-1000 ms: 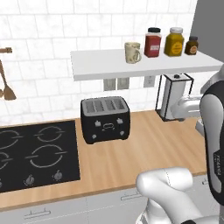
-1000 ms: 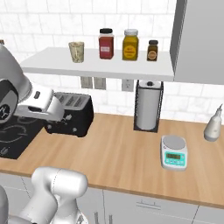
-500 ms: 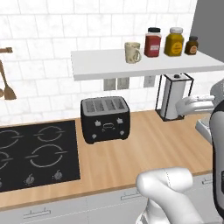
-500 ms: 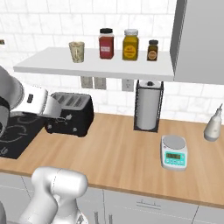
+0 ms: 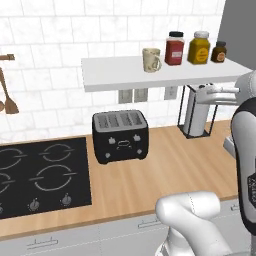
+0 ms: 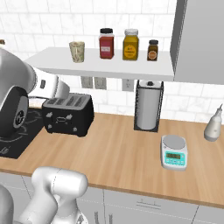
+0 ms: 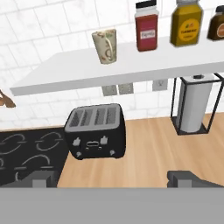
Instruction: Gather all objects into one cabinet and sort the glasses and bowls to opposite sides.
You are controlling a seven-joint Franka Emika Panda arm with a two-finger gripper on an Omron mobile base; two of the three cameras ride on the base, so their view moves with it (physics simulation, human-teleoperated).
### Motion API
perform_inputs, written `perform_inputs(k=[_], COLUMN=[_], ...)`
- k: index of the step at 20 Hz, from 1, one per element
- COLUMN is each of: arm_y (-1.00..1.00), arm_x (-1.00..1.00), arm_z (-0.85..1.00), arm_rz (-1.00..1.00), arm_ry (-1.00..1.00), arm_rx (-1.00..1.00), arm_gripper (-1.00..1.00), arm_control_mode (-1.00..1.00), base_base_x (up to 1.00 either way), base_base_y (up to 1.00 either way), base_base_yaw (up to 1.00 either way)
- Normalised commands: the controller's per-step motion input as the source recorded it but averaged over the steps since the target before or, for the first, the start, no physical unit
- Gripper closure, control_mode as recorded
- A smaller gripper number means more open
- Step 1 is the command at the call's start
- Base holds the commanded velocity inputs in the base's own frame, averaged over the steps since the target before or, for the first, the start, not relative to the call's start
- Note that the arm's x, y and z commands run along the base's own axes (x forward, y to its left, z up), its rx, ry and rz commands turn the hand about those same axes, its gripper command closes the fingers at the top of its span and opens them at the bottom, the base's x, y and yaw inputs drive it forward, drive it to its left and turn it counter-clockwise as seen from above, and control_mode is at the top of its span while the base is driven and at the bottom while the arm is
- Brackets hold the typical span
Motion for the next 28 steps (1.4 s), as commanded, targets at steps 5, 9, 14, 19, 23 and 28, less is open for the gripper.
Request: perform_inputs(k=[5,9,14,19,23,28], arm_y=[0.00,0.00,0.00,0.00,0.00,0.01], arm_x=[0.41,0.39,0.27,0.33,0.39,0.16], arm_z=[-0.01,0.00,0.00,0.00,0.02,0.02], arm_rz=[0.00,0.00,0.00,0.00,0.00,0.01], arm_ry=[-0.07,-0.02,0.00,0.00,0.00,-0.06], arm_rx=[0.00,0.00,0.00,0.00,0.00,-0.02], arm_gripper=[-1.00,-1.00,-1.00,-1.00,-1.00,-1.00], arm_control_mode=[-1.00,-1.00,-1.00,-1.00,-1.00,-1.00], base_base_x=[0.00,0.00,0.00,0.00,0.00,0.00], base_base_y=[0.00,0.00,0.00,0.00,0.00,0.00], base_base_yaw=[0.00,0.00,0.00,0.00,0.00,0.00])
